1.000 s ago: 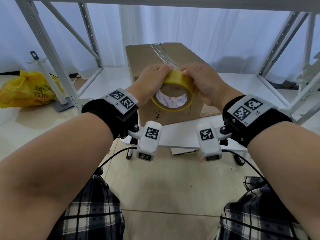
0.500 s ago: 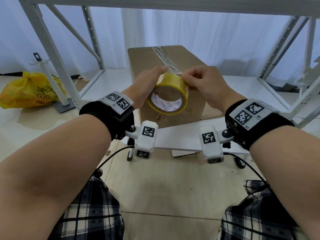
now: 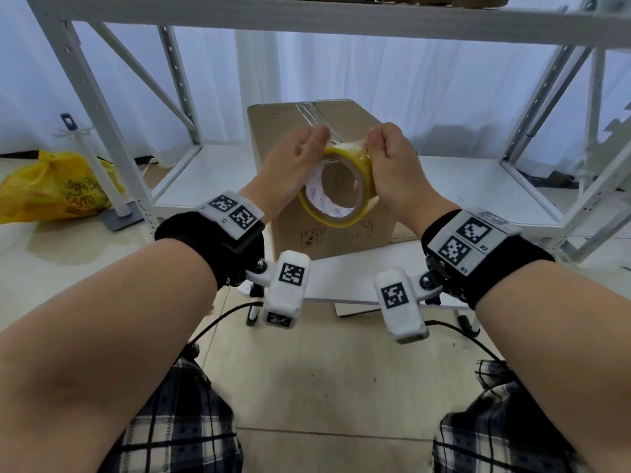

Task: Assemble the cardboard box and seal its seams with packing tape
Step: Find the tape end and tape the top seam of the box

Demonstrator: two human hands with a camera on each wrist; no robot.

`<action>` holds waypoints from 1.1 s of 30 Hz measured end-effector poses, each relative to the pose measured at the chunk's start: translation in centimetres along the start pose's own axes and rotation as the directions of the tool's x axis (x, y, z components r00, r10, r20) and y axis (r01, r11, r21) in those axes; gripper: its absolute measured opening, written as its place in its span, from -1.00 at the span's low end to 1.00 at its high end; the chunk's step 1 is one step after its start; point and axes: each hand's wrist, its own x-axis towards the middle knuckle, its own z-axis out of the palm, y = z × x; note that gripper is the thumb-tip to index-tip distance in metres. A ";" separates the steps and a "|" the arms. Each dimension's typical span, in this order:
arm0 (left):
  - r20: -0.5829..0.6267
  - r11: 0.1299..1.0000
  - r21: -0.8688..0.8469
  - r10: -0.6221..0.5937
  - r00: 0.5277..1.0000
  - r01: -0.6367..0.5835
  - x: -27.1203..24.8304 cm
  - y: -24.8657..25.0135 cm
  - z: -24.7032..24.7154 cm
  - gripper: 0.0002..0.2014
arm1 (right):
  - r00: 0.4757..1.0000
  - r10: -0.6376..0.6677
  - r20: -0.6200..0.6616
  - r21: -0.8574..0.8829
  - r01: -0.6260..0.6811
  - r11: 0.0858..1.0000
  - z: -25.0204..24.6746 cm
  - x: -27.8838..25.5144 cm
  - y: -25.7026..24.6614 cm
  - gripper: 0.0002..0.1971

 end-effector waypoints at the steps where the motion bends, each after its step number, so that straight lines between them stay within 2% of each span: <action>1: 0.068 0.986 0.128 0.100 0.993 -0.109 0.0 0.2 -0.1 -0.51 | 1.000 0.000 -0.009 -0.038 0.000 0.999 0.0 0.1 0.2 -0.80; 3: 0.238 0.888 0.383 0.173 0.956 -0.256 0.2 -0.2 -0.5 -0.45 | 1.000 0.013 -0.011 -0.065 -0.014 0.998 -0.1 0.3 0.4 -0.83; 4: 0.283 0.835 0.464 0.175 0.943 -0.294 0.3 -0.5 -0.6 -0.44 | 1.000 0.012 -0.006 -0.076 -0.012 0.997 -0.2 0.3 0.6 -0.84; 5: 0.281 0.801 0.506 0.197 0.939 -0.319 0.4 -0.6 -0.8 -0.50 | 1.000 0.005 -0.001 -0.094 -0.005 0.996 -0.3 0.2 0.6 -0.84; 8: 0.192 0.786 0.532 0.251 0.949 -0.315 0.4 -0.5 -1.3 -0.67 | 1.000 -0.002 0.002 -0.129 0.002 0.992 -0.5 0.1 0.7 -0.82; 14: 0.245 0.688 0.622 0.283 0.927 -0.375 0.7 -0.8 -0.4 -0.66 | 0.998 0.012 0.063 -0.052 -0.009 0.999 -0.4 0.3 0.5 -0.75; 18: 0.237 0.654 0.654 0.298 0.925 -0.379 0.7 -1.1 -0.8 -0.71 | 0.983 -0.024 0.183 -0.008 0.026 1.000 -1.4 0.4 0.7 -0.80; 21: 0.246 0.672 0.642 0.274 0.930 -0.368 0.4 -1.0 -0.7 -0.73 | 0.987 -0.077 0.140 -0.055 0.086 0.995 -1.2 0.4 1.1 -0.91; 25: 0.156 0.791 0.573 0.152 0.976 -0.214 0.3 -1.0 -0.1 -0.82 | 0.969 -0.247 -0.030 -0.005 0.247 0.969 0.0 0.2 0.6 -0.82; 30: 0.184 0.822 0.527 0.139 0.973 -0.217 -0.2 -1.0 0.4 -0.87 | 0.980 -0.196 0.037 0.092 0.191 0.977 -0.1 0.0 1.2 -0.81; 33: 0.190 0.841 0.496 0.135 0.972 -0.214 -0.5 -0.9 0.5 -0.90 | 0.974 -0.228 -0.012 0.075 0.228 0.971 -0.4 0.1 1.3 -0.81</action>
